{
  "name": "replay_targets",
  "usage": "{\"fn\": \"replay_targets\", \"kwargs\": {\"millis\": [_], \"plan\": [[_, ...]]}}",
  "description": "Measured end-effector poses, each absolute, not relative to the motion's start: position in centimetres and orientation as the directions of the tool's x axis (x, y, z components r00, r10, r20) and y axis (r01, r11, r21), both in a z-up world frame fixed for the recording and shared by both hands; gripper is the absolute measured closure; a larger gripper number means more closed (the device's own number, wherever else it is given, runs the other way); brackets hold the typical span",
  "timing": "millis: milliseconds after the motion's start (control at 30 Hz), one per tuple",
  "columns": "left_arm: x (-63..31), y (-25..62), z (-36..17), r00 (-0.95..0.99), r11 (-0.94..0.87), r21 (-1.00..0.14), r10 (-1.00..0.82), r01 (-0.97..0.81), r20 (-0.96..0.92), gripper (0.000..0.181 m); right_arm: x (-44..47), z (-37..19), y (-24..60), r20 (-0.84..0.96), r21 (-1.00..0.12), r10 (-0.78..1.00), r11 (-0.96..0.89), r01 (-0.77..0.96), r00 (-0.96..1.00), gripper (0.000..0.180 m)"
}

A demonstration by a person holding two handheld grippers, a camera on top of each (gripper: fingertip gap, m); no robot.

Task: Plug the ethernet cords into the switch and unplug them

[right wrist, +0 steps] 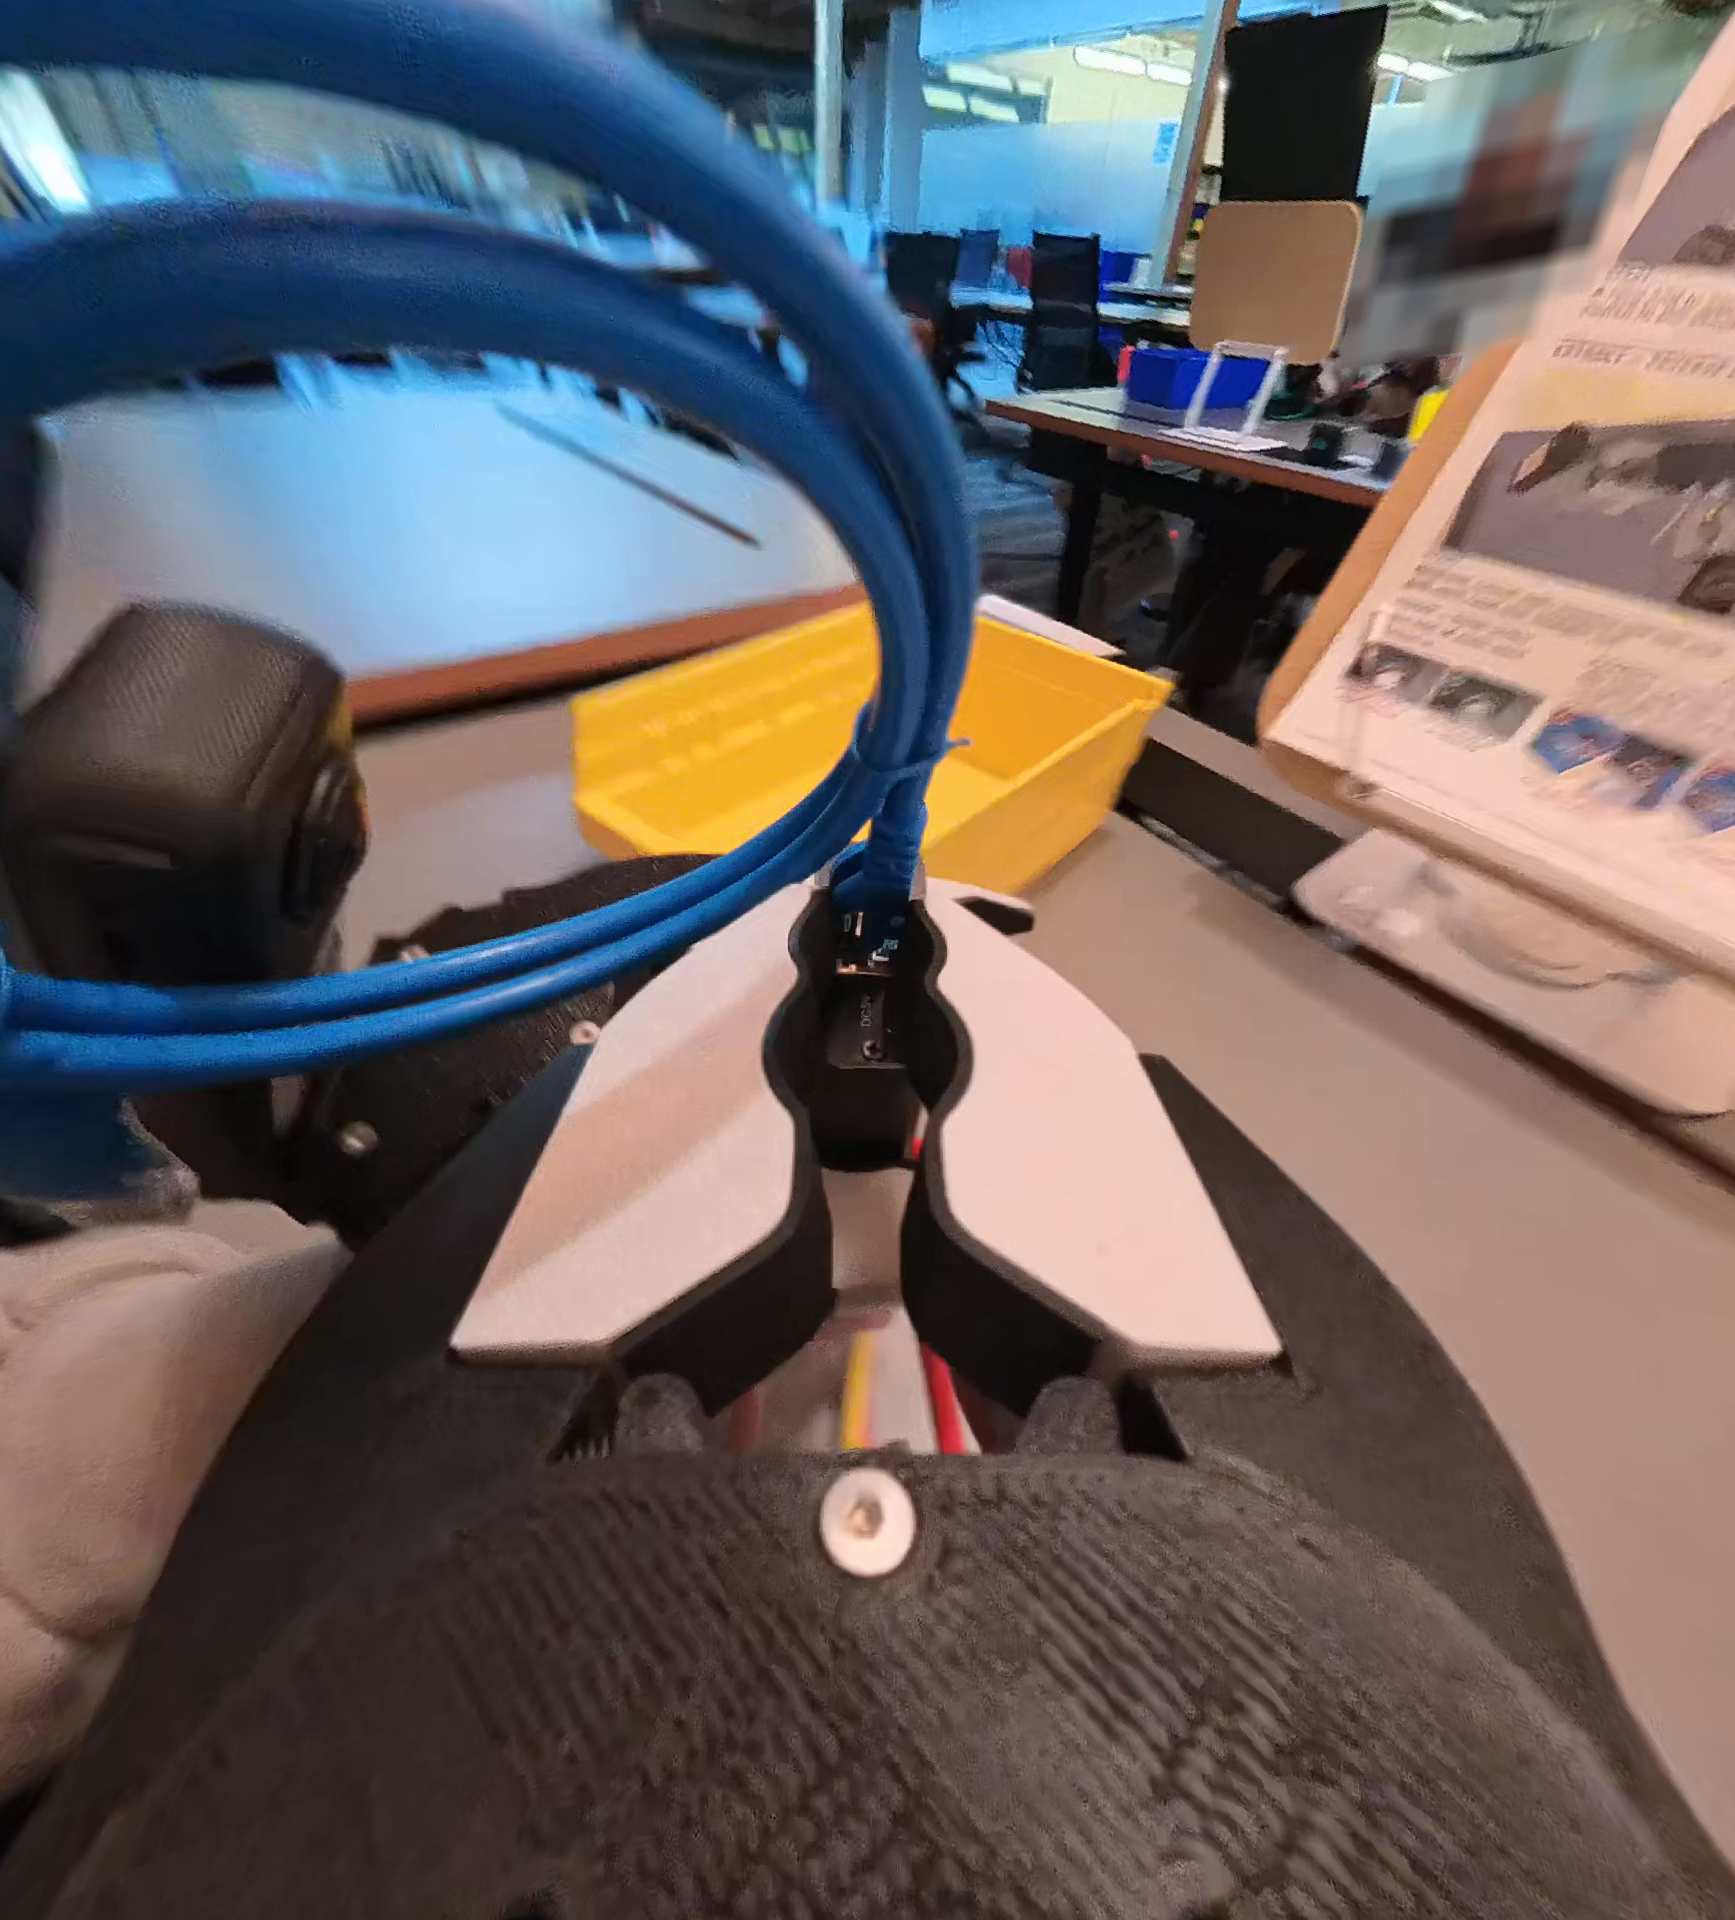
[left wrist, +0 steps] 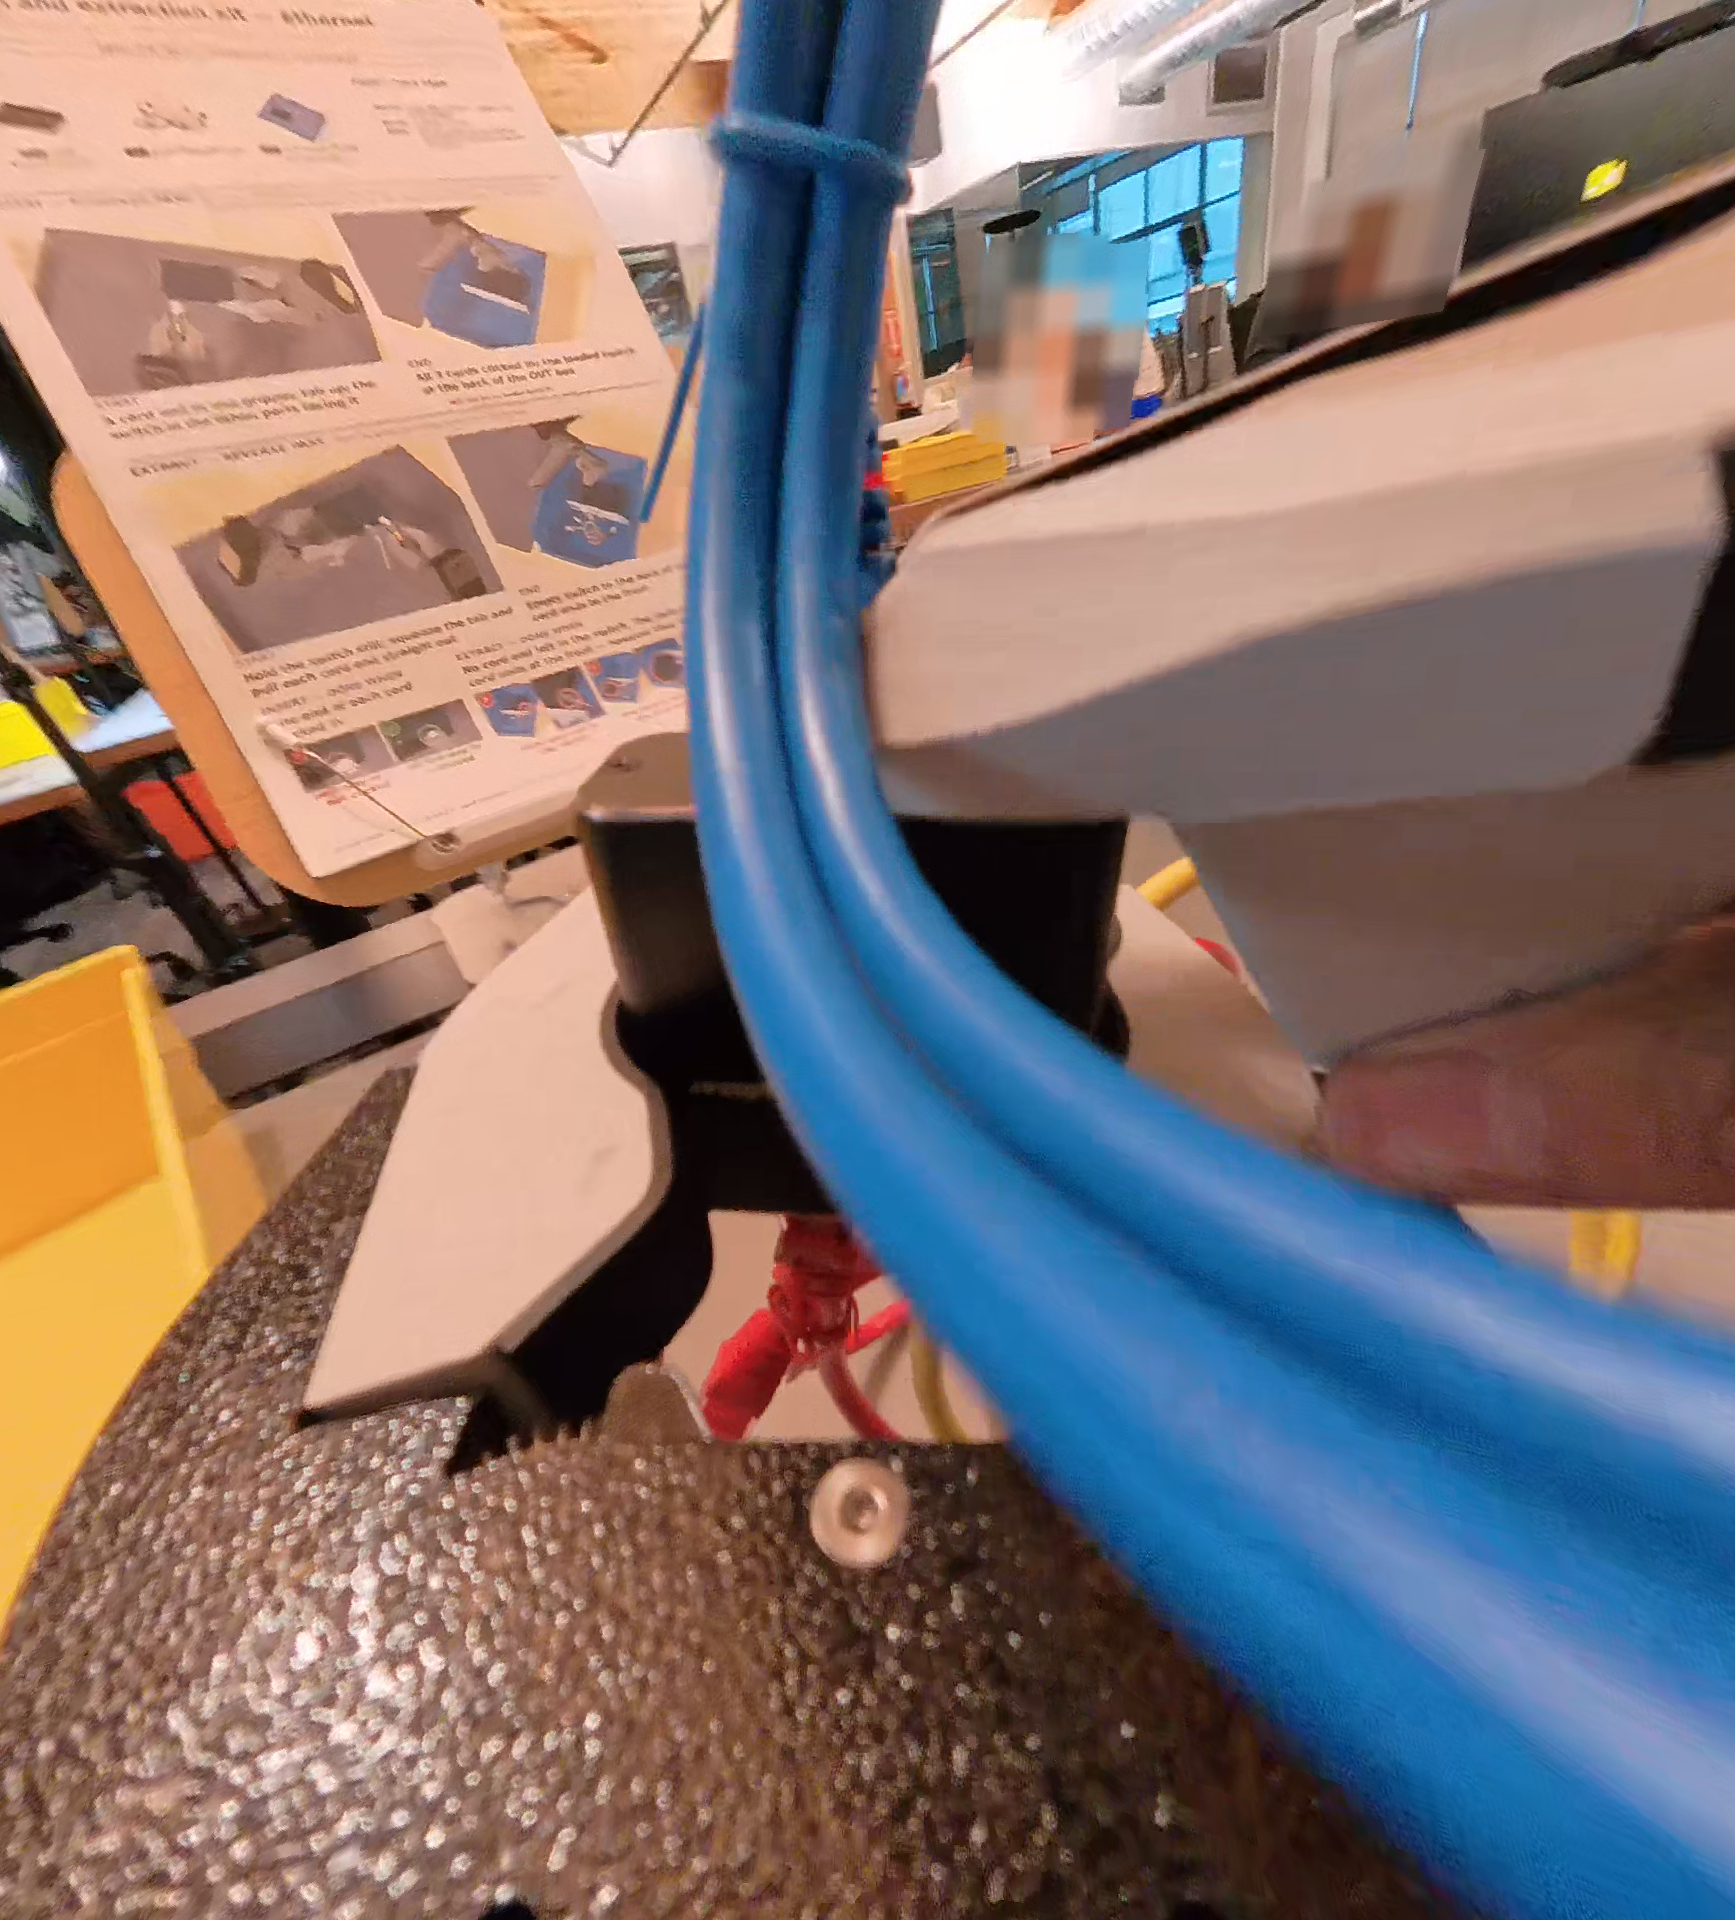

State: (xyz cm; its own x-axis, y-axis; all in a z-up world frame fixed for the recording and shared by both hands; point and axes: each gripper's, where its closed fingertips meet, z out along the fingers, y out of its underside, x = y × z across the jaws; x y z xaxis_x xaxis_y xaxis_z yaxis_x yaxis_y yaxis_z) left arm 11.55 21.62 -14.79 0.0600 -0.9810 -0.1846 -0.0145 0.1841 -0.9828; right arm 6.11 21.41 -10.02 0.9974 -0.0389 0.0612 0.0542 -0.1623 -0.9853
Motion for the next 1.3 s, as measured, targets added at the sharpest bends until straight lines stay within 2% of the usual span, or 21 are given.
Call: {"fn": "replay_targets", "kwargs": {"millis": [33, 167, 267, 333, 400, 433, 533, 733, 833, 900, 967, 1133, 1233, 1300], "plan": [[11.7, 21.4, -15.0, 0.044, 0.160, -0.987, -0.986, -0.010, -0.160, 0.105, 6.1, -10.2, 21.4, 0.174, -0.965, -0.058, -0.211, 0.158, 0.983, 0.167], [11.6, 21.5, -15.0, 0.054, 0.179, -0.984, -0.982, -0.009, -0.179, 0.107, 6.0, -10.2, 21.3, 0.217, -0.953, -0.061, -0.230, 0.198, 0.974, 0.167], [11.8, 22.0, -16.5, 0.072, 0.173, -0.984, -0.982, -0.044, -0.176, 0.104, 6.8, -3.9, 20.0, 0.265, -0.964, -0.144, -0.056, 0.259, 0.953, 0.167], [11.0, 21.3, -13.7, 0.056, 0.133, -0.991, -0.990, 0.030, -0.131, 0.105, 7.9, -5.2, 20.5, 0.297, -0.936, -0.069, -0.221, 0.276, 0.952, 0.166], [11.4, 20.9, -14.2, 0.042, 0.166, -0.986, -0.985, -0.003, -0.166, 0.105, 7.7, -4.0, 19.5, 0.265, -0.957, -0.080, -0.145, 0.252, 0.961, 0.166], [11.6, 20.9, -14.9, 0.034, 0.155, -0.988, -0.987, -0.020, -0.155, 0.105, 8.2, -4.3, 19.0, 0.274, -0.951, -0.094, -0.173, 0.255, 0.957, 0.166], [11.5, 21.4, -14.7, 0.033, 0.147, -0.989, -0.988, -0.030, -0.148, 0.105, 11.6, -4.9, 16.9, 0.229, -0.961, -0.161, -0.197, 0.196, 0.960, 0.166], [11.4, 21.8, -14.6, 0.003, 0.106, -0.993, -0.994, -0.046, -0.107, 0.105, 23.5, -4.6, 8.6, 0.252, -0.935, -0.396, -0.335, 0.116, 0.883, 0.166], [11.2, 22.0, -14.0, -0.014, 0.092, -0.994, -0.996, -0.051, -0.091, 0.105, 32.2, -7.3, 2.9, 0.292, -0.856, -0.550, -0.516, -0.043, 0.782, 0.166], [11.0, 22.3, -13.4, -0.014, 0.099, -0.994, -0.995, -0.044, -0.099, 0.105, 37.3, -10.4, -1.5, 0.374, -0.727, -0.608, -0.661, -0.186, 0.700, 0.166], [10.7, 22.7, -13.1, -0.015, 0.097, -0.994, -0.995, -0.047, -0.096, 0.105, 41.3, -12.0, -4.9, 0.479, -0.625, -0.620, -0.738, -0.254, 0.621, 0.166], [10.5, 22.7, -12.5, -0.024, 0.097, -0.995, -0.995, -0.035, -0.096, 0.105, 46.5, -15.0, -7.9, 0.567, -0.500, -0.620, -0.782, -0.372, 0.543, 0.166], [10.6, 22.5, -12.6, -0.033, 0.105, -0.994, -0.994, -0.041, -0.104, 0.105, 47.7, -17.6, -7.8, 0.621, -0.427, -0.571, -0.821, -0.378, 0.537, 0.164], [10.7, 22.4, -12.9, -0.037, 0.110, -0.992, -0.993, -0.055, -0.108, 0.105, 47.6, -19.7, -7.4, 0.594, -0.404, -0.570, -0.822, -0.402, 0.568, 0.142]]}}
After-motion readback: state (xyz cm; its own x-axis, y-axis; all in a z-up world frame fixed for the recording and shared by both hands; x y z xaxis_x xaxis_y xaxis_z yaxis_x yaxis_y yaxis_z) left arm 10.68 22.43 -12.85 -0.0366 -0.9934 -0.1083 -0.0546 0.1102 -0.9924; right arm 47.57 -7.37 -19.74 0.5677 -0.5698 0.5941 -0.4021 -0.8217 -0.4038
